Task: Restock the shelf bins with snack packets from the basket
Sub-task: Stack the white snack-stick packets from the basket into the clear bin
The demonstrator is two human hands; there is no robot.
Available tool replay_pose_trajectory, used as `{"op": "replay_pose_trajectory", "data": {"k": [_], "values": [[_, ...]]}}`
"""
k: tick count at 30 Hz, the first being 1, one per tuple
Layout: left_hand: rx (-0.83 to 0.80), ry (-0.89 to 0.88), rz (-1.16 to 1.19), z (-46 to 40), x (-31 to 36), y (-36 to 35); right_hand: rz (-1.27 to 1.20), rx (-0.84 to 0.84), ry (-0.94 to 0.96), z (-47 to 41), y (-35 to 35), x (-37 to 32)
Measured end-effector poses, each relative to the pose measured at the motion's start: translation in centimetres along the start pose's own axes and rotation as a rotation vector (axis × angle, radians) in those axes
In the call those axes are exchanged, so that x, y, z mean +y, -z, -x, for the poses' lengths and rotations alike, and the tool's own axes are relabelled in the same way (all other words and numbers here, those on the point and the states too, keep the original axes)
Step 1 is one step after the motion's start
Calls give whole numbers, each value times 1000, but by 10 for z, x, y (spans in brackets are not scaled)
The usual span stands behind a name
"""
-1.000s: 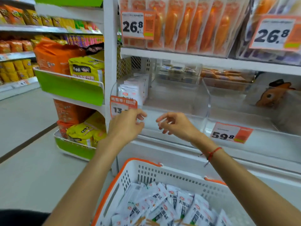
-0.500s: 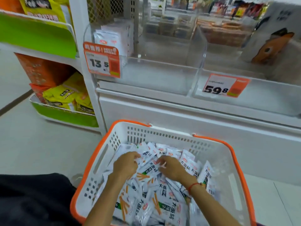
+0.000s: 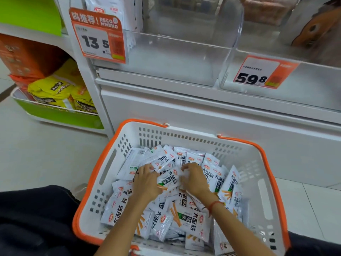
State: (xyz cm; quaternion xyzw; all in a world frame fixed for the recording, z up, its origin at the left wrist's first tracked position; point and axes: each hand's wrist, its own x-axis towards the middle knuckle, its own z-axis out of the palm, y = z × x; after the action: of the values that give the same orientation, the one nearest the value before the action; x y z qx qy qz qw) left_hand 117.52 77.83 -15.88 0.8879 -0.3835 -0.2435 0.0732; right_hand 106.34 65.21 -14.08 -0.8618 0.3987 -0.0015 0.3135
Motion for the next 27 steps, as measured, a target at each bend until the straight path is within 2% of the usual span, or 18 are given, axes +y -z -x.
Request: {"op": "replay_pose_trajectory", "data": {"k": [2, 4, 8, 11, 14, 16, 19, 21, 22, 24, 27], "values": [[46, -5, 33, 0, 2, 3, -75, 191, -119, -2, 16, 12], [100, -23, 72, 2, 3, 2, -63, 236, -283, -3, 32, 24], [240, -65, 278, 8, 11, 2, 109, -78, -456, 3, 42, 38], [316, 25, 455, 7, 15, 8, 127, -115, -415, 3, 33, 35], [256, 151, 503, 3, 9, 9, 69, -113, -382, 0, 27, 25], [267, 177, 578, 5, 8, 7, -65, -120, -355, -3, 27, 22], [230, 168, 896, 10, 14, 12, -607, -188, -429, -5, 34, 14], [104, 232, 1159, 10, 16, 17, -930, -235, -462, -6, 35, 4], [29, 277, 1287, 8, 17, 19, -1007, -256, -459, -4, 35, -3], [-99, 339, 1485, 7, 19, 20, -993, -234, -426, -1, 32, -18], [-151, 371, 1504, 3, 18, 15, -803, -168, -337, 3, 27, -28]]}}
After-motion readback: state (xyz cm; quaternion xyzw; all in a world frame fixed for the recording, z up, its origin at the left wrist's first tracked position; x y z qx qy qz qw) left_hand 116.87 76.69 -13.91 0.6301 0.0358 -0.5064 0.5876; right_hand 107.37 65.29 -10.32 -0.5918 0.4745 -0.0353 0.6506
